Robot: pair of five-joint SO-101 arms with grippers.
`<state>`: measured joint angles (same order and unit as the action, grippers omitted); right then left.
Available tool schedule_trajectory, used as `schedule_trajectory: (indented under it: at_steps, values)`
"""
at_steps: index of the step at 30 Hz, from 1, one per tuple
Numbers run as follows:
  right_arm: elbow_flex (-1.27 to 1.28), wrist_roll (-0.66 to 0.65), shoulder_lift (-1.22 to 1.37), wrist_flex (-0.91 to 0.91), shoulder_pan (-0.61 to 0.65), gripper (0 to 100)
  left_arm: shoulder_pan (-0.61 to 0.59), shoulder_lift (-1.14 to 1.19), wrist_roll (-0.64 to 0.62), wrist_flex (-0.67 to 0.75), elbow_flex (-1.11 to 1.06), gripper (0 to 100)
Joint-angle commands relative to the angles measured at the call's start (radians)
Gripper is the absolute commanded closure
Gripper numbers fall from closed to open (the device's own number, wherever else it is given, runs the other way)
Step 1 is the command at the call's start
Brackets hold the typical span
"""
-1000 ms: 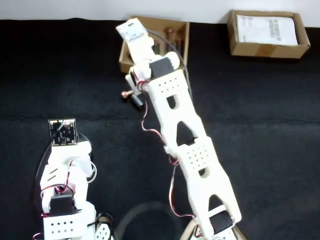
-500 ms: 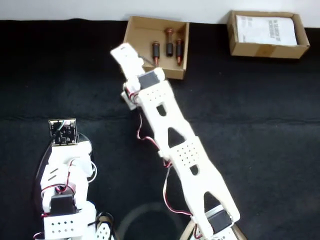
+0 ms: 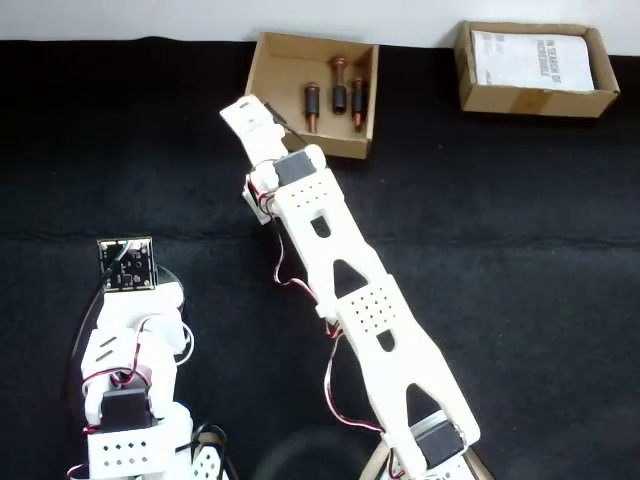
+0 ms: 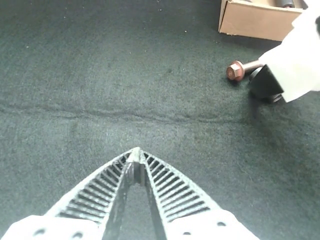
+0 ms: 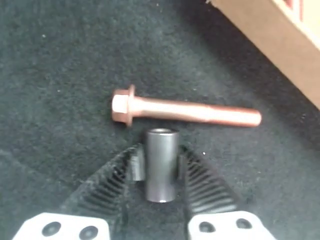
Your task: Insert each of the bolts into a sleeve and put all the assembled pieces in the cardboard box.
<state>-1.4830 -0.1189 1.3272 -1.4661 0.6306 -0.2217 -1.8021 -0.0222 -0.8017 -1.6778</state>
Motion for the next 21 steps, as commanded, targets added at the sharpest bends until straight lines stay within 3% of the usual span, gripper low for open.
schedule_trajectory:
  at_steps: [1,8,21]
  values:
    - [-0.028,-0.009,-0.019,-0.084,-0.015,99.2,-0.013,-0.01,0.009,0.003,-0.016,97]
    - [-0.294,-0.009,-0.142,-0.278,-0.051,99.1,-0.008,-0.005,0.009,0.003,-0.016,97]
    - [-0.277,-0.009,-0.579,-0.297,-0.166,99.1,0.016,-0.001,0.008,-0.02,-0.016,97]
